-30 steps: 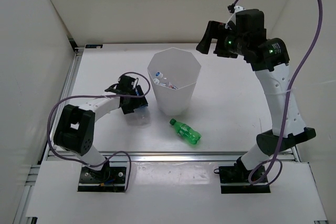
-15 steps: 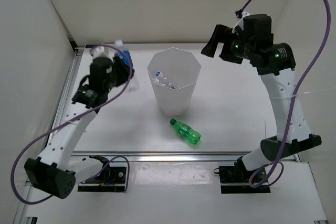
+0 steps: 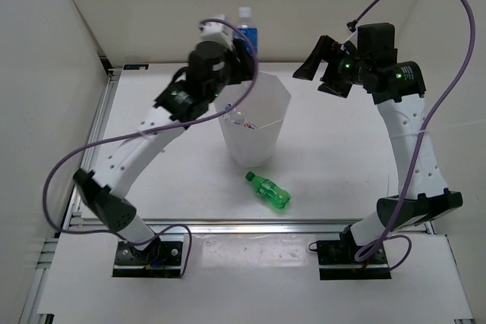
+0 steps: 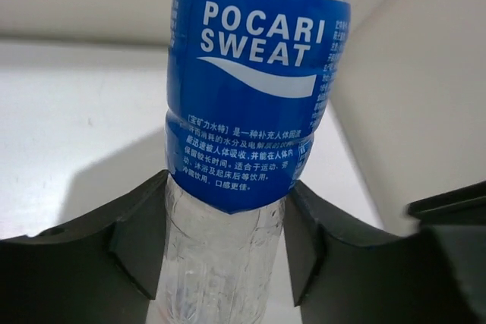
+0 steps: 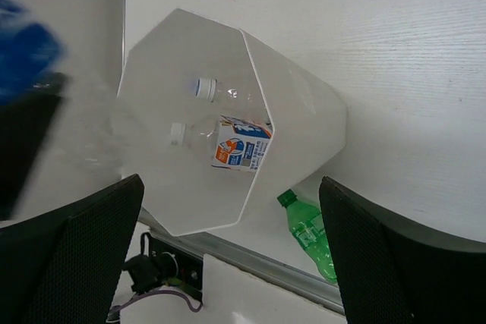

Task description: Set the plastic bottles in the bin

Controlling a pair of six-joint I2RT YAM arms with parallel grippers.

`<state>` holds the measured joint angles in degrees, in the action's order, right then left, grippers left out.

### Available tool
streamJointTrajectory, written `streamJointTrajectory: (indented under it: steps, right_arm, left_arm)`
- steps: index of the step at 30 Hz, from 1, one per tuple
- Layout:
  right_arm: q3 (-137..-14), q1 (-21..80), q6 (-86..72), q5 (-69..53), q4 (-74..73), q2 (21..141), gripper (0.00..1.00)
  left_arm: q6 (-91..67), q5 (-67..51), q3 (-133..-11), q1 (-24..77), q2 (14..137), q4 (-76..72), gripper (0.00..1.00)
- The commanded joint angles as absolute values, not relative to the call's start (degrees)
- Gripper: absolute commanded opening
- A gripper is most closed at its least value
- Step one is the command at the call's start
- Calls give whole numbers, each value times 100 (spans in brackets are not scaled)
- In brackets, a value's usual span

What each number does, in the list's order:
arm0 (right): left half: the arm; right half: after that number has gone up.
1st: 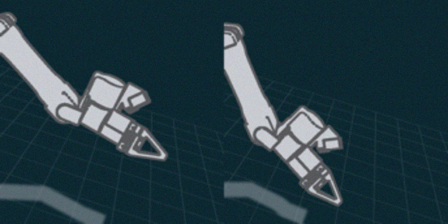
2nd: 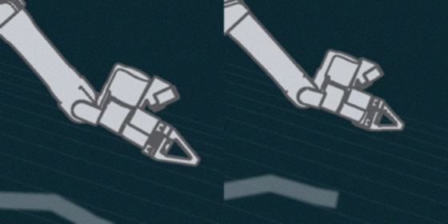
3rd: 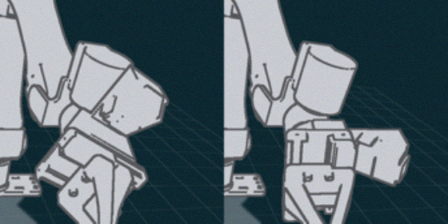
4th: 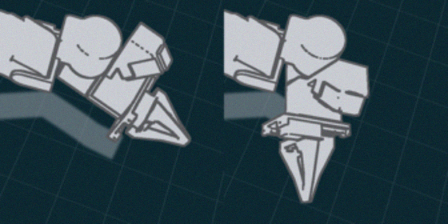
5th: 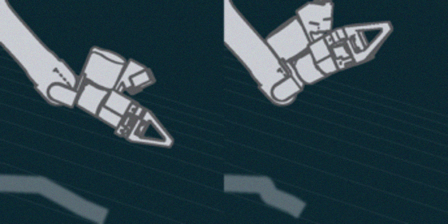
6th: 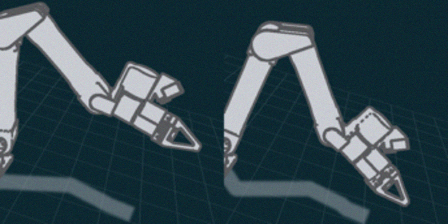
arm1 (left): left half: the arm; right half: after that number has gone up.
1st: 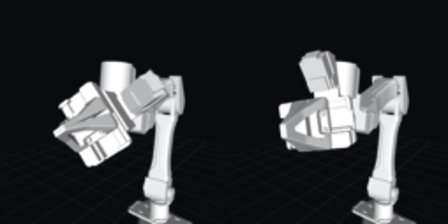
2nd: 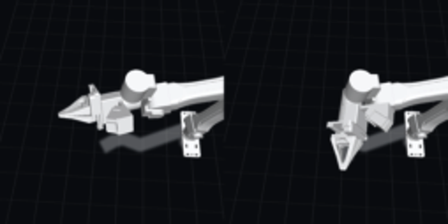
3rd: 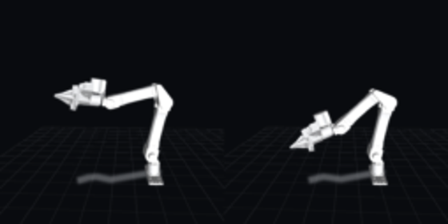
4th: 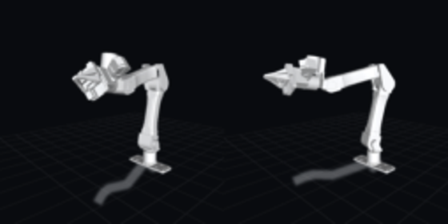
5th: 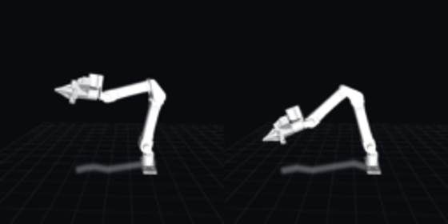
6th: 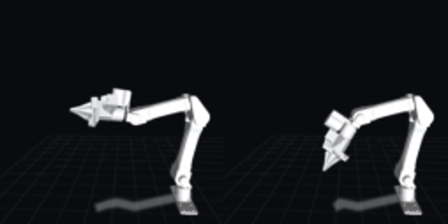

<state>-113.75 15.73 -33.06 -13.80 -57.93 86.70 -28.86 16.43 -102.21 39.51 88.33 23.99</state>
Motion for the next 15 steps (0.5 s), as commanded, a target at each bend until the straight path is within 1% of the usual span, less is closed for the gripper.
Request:
streamJointTrajectory:
  steps: [1, 3, 4, 6, 8, 11, 14, 15]
  right_arm:
    - [-11320, 1416, -3489, -1836, -5467, 8631, 100]
    - [-11320, 1415, -3489, -1837, -5467, 8684, 100]
    - [-11320, 1415, -3489, -1837, -5467, 8684, 100]
    - [-11320, 1415, -3489, -1837, -5467, 8684, 100]
    - [-11172, 1415, -3489, -1837, -5414, 8684, 100]
    - [-11013, 1415, -3542, -1837, -5353, 8631, 100]
    - [-10522, 1240, -3604, -2090, -5107, 8299, 100]
    - [-10320, 1239, -3691, -2214, -5011, 8184, 100]
  left_arm:
    - [-2566, 2038, -10397, 4306, 9062, 2707, 67]
    - [-2453, 2127, -10328, 4394, 9123, 2707, 74]
    - [-2452, 2188, -10327, 4455, 9045, 2707, 79]
    - [-2399, 2346, -10205, 4456, 8851, 2707, 86]
    - [-2347, 2478, -10204, 4518, 8684, 2707, 99]
    - [-2171, 2715, -10256, 4518, 8281, 2707, 100]
    - [-1873, 3207, -10257, 4518, 7701, 2707, 100]
    - [-1872, 3573, -10257, 4465, 7334, 2707, 100]
